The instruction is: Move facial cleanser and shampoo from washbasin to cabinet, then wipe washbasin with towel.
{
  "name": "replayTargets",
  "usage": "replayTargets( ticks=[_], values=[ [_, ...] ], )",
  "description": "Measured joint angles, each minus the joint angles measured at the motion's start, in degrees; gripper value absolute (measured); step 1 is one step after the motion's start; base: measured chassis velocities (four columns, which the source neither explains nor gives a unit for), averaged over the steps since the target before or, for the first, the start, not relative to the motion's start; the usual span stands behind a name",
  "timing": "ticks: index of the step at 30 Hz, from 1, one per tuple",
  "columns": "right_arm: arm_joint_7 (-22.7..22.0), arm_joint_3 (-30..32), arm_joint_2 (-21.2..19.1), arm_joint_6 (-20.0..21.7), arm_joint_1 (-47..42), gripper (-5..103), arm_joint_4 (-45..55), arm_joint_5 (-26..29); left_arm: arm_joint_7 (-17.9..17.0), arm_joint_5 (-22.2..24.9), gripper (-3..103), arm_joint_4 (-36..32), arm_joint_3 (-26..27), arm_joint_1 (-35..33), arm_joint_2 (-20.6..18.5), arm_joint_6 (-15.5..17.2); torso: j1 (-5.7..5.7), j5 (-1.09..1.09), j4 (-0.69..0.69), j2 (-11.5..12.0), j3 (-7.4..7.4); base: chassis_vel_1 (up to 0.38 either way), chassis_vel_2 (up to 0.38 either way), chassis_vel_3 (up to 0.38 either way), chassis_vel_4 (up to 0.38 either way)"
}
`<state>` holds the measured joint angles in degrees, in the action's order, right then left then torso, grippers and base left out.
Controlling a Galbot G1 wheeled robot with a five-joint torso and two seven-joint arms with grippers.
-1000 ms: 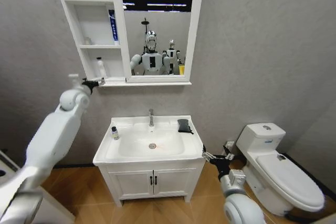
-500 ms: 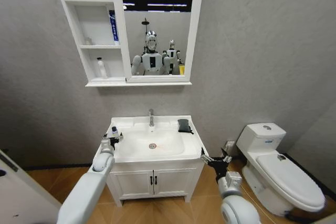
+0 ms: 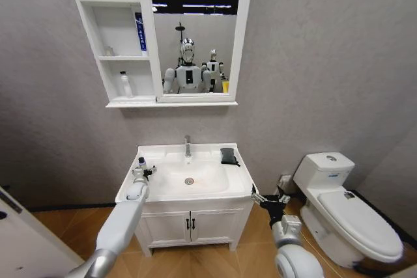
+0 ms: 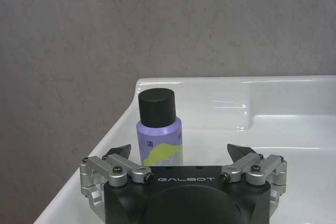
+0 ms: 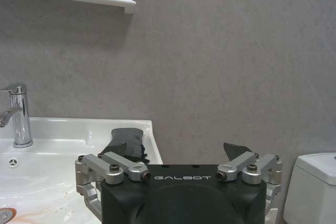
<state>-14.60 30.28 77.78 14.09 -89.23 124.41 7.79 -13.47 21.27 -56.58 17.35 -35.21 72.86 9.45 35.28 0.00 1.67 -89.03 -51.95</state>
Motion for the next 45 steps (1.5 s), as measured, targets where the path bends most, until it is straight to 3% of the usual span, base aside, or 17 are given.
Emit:
replayTargets(
  ticks=[2, 3, 7, 8, 12, 15, 21, 25, 27, 28, 31, 32, 34, 37, 39, 44, 45],
  values=[
    [0.0, 0.12, -0.07, -0.13, -0.06, 100, -0.19, 0.02, 0.17, -0.39, 103, 0.74, 0.06, 0.45, 0.04, -0.44, 0.0, 0.0, 0.0, 0.0, 0.0, 0.0, 0.0, 0.0, 0.0],
    [0.02, 0.21, -0.16, -0.25, -0.26, 100, -0.35, 0.04, 0.29, -0.64, 95, 1.32, 0.15, 0.85, 0.04, -0.78, 0.0, 0.0, -0.01, 0.0, 0.0, 0.0, 0.0, 0.0, 0.0],
    [0.04, 0.25, -0.27, -0.44, -0.49, 100, -0.58, 0.05, 0.55, -0.89, 90, 2.33, 0.21, 1.46, 0.04, -1.41, 0.0, 0.0, 0.0, 0.0, 0.0, 0.0, 0.0, 0.0, 0.0],
    [0.05, 0.24, -0.28, -0.47, -0.5, 100, -0.62, 0.06, 0.65, -0.94, 79, 2.71, 0.23, 1.63, 0.03, -1.56, 0.0, 0.0, 0.0, 0.0, 0.0, 0.0, 0.0, 0.0, 0.0],
    [0.05, 0.07, -0.32, -0.44, -0.28, 100, -0.61, 0.14, 0.99, -0.98, 68, 3.03, 0.24, 1.75, 0.0, -1.68, 0.0, -0.01, -0.01, 0.0, 0.0, 0.0, 0.0, 0.0, 0.0],
    [0.0, -0.01, -0.5, -0.26, 0.22, 100, -0.74, 0.17, 1.6, -1.06, 52, 2.71, 0.26, 1.56, -0.21, -1.83, 0.0, -0.01, 0.0, 0.0, 0.0, 0.0, 0.0, 0.0, 0.0],
    [-0.04, -0.01, -0.67, -0.17, 0.16, 100, -1.19, 0.26, 2.04, -0.25, 43, 0.03, 0.26, 0.71, -1.16, -1.35, 0.0, -0.01, -0.01, 0.0, 0.0, 0.0, 0.0, 0.0, 0.0],
    [-0.11, -0.05, -0.68, -0.04, 0.27, 100, -1.24, 0.27, -0.34, 2.26, 43, -8.21, -0.21, -1.74, -3.46, 1.72, 0.01, -0.02, 0.01, 0.0, 0.0, 0.0, 0.0, 0.0, 0.0],
    [-0.19, -0.14, -0.69, 0.29, 0.86, 100, -1.24, 0.29, -5.18, 8.11, 43, -21.88, -0.92, -4.64, -7.19, 7.15, 0.01, -0.04, -0.03, 0.0, 0.0, 0.0, 0.0, 0.0, 0.0],
    [-0.19, -0.14, -0.69, 0.29, 0.86, 100, -1.24, 0.29, -5.18, 8.11, 43, -21.88, -0.92, -4.64, -7.19, 7.15, 0.01, -0.04, -0.03, 0.0, 0.0, 0.0, 0.0, 0.0, 0.0],
    [-0.28, -0.17, -0.74, 0.64, 1.63, 100, -1.89, 0.6, -11.53, 20.74, 43, -41.4, -2.71, -5.08, -15.94, 15.78, -0.02, -0.04, -0.03, 0.0, 0.0, 0.0, 0.0, 0.0, 0.0],
    [-0.28, -0.17, -0.74, 0.64, 1.63, 100, -1.89, 0.6, -11.53, 20.74, 43, -41.4, -2.71, -5.08, -15.94, 15.78, -0.02, -0.04, -0.03, 0.0, 0.0, 0.0, 0.0, 0.0, 0.0],
    [-0.23, -0.22, -0.55, 0.53, 1.65, 100, -2.8, 0.61, -14.05, 28.93, 43, -48.63, -3.6, -0.38, -23.09, 19.74, -0.03, 0.05, -0.01, -0.01, 0.02, 0.0, 0.0, 0.0, 0.0],
    [-0.11, -0.51, -0.3, 0.14, 1.44, 100, -3.27, 0.43, -13.66, 34.62, 43, -47.4, -5.23, 8.39, -28.15, 22.4, -0.02, -0.05, -0.02, 0.0, 0.01, 0.0, 0.0, 0.0, 0.0],
    [-0.05, -0.59, -0.22, 0.01, 1.42, 100, -3.37, 0.35, -13.25, 36.47, 43, -45.68, -6.17, 12.61, -28.92, 23.38, -0.02, -0.02, -0.03, -0.01, 0.0, 0.0, 0.0, 0.0, 0.0],
    [0.0, -0.22, -0.31, -0.19, 1.57, 100, -3.45, 0.36, -10.82, 40.62, 43, -35.05, -13.4, 31.71, -26.3, 25.72, 0.0, -0.02, -0.02, 0.0, 0.0, 0.0, 0.0, 0.0, 0.0],
    [0.0, -0.22, -0.31, -0.19, 1.57, 100, -3.45, 0.36, -10.82, 40.62, 43, -35.05, -13.4, 31.71, -26.3, 25.72, 0.0, -0.02, -0.02, 0.0, 0.0, 0.0, 0.0, 0.0, 0.0]
  ],
)
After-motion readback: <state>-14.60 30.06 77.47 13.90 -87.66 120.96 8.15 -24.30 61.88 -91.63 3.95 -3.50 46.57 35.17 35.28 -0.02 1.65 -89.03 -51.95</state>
